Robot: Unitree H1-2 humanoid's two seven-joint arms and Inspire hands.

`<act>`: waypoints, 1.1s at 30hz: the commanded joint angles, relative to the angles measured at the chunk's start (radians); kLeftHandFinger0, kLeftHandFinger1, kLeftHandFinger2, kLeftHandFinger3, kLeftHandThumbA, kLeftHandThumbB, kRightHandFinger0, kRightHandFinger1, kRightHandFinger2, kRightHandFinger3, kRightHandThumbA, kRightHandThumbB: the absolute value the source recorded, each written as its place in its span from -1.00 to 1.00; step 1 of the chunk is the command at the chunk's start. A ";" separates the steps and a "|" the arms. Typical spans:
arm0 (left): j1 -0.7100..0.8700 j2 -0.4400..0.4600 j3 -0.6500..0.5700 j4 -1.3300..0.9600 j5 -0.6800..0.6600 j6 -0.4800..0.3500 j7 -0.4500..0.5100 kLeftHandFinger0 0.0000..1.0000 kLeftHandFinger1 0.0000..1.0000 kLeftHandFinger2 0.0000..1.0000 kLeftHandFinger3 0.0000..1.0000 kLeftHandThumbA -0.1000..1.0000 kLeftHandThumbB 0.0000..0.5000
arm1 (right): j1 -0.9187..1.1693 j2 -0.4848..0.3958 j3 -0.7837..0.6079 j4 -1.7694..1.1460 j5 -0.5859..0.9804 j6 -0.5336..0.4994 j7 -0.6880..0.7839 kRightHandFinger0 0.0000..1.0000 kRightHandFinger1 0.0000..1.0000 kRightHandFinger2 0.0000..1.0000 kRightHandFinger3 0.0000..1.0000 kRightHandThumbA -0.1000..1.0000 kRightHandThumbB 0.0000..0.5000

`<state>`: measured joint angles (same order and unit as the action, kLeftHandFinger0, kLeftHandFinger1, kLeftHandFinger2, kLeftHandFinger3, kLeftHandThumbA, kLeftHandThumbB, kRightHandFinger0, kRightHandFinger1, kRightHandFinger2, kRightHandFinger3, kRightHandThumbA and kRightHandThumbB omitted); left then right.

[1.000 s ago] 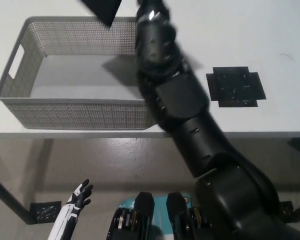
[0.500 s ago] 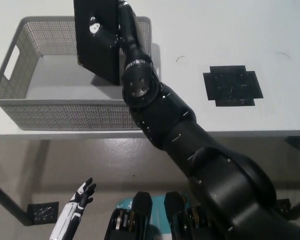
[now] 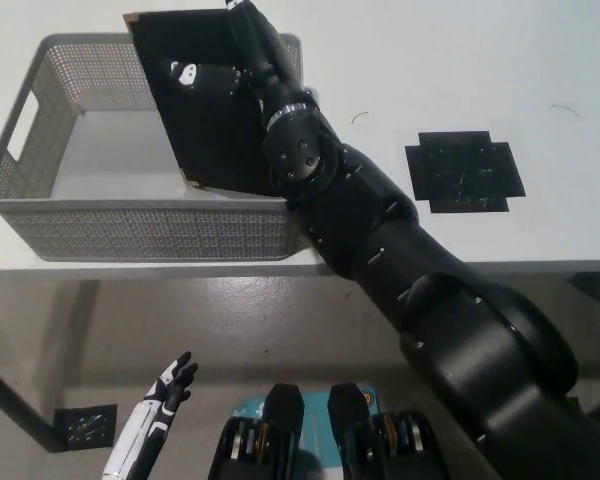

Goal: A notebook is kept standing on the table on the right hand side and a container is kept on the left hand side and the robot uses its right hand to grab the notebook and places it in the container

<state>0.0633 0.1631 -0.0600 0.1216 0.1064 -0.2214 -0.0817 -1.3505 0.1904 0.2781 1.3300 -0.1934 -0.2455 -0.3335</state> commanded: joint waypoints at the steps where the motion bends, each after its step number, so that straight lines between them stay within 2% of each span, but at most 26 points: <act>1: -0.006 0.013 -0.006 -0.019 0.016 -0.021 -0.005 1.00 1.00 1.00 1.00 1.00 0.13 | -0.075 -0.004 0.015 -0.041 -0.039 -0.054 0.025 1.00 1.00 1.00 1.00 0.93 1.00; 6: -0.012 0.014 -0.008 -0.016 0.024 -0.008 -0.006 1.00 1.00 1.00 1.00 1.00 0.17 | -0.085 -0.016 -0.001 -0.072 -0.037 -0.074 0.028 1.00 1.00 1.00 1.00 1.00 1.00; 8: -0.014 0.015 -0.010 -0.005 0.043 -0.033 0.006 1.00 1.00 1.00 1.00 1.00 0.13 | -0.093 -0.025 -0.001 -0.101 -0.043 -0.059 0.029 1.00 1.00 1.00 1.00 1.00 1.00; 12: -0.017 0.010 -0.004 0.003 0.004 -0.035 -0.012 1.00 1.00 1.00 1.00 1.00 -0.23 | -0.127 -0.064 -0.024 -0.194 -0.038 -0.047 0.031 1.00 1.00 1.00 1.00 1.00 0.99; 14: -0.014 0.010 -0.004 -0.005 0.012 -0.032 -0.009 1.00 1.00 1.00 1.00 1.00 -0.31 | -0.144 -0.085 -0.035 -0.251 -0.037 -0.027 0.040 1.00 1.00 1.00 1.00 1.00 0.94; 17: -0.016 0.009 -0.005 -0.008 0.022 -0.024 -0.005 1.00 1.00 1.00 1.00 1.00 -0.22 | -0.184 -0.136 -0.064 -0.383 -0.024 0.014 0.082 1.00 1.00 1.00 1.00 1.00 0.91; 20: -0.014 0.004 -0.005 -0.013 0.023 -0.014 -0.003 1.00 1.00 1.00 1.00 1.00 -0.26 | -0.211 -0.177 -0.087 -0.501 -0.010 0.069 0.129 1.00 1.00 1.00 1.00 1.00 0.83; 22: -0.014 0.003 -0.007 -0.007 0.029 -0.019 0.001 1.00 1.00 1.00 1.00 1.00 -0.29 | -0.231 -0.219 -0.115 -0.615 -0.001 0.103 0.146 1.00 1.00 1.00 1.00 1.00 0.87; 23: -0.011 0.002 -0.008 -0.012 0.031 -0.012 0.001 1.00 1.00 1.00 1.00 1.00 -0.28 | -0.230 -0.239 -0.129 -0.679 0.007 0.144 0.165 1.00 1.00 1.00 1.00 1.00 0.97; 27: -0.007 0.005 -0.006 -0.015 0.042 -0.015 0.007 1.00 1.00 1.00 1.00 1.00 -0.33 | -0.164 -0.317 -0.192 -0.987 0.039 0.279 0.209 1.00 1.00 1.00 1.00 1.00 0.98; 29: -0.007 0.007 -0.007 -0.017 0.044 -0.009 0.006 1.00 1.00 1.00 1.00 1.00 -0.30 | -0.123 -0.340 -0.223 -1.095 0.072 0.302 0.223 1.00 1.00 1.00 1.00 1.00 1.00; 31: -0.006 0.011 -0.008 -0.017 0.038 -0.003 -0.003 1.00 1.00 1.00 1.00 1.00 -0.25 | -0.050 -0.372 -0.253 -1.254 0.102 0.298 0.238 1.00 1.00 1.00 1.00 1.00 0.96; 33: -0.004 0.016 -0.004 -0.020 0.030 0.005 -0.007 1.00 1.00 1.00 1.00 1.00 -0.25 | 0.027 -0.395 -0.265 -1.407 0.128 0.326 0.262 1.00 1.00 1.00 1.00 1.00 0.81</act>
<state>0.0557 0.1626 -0.0623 0.1361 0.1239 -0.2168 -0.0863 -1.3803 -0.0666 0.1256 0.4742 -0.2036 -0.1043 -0.2077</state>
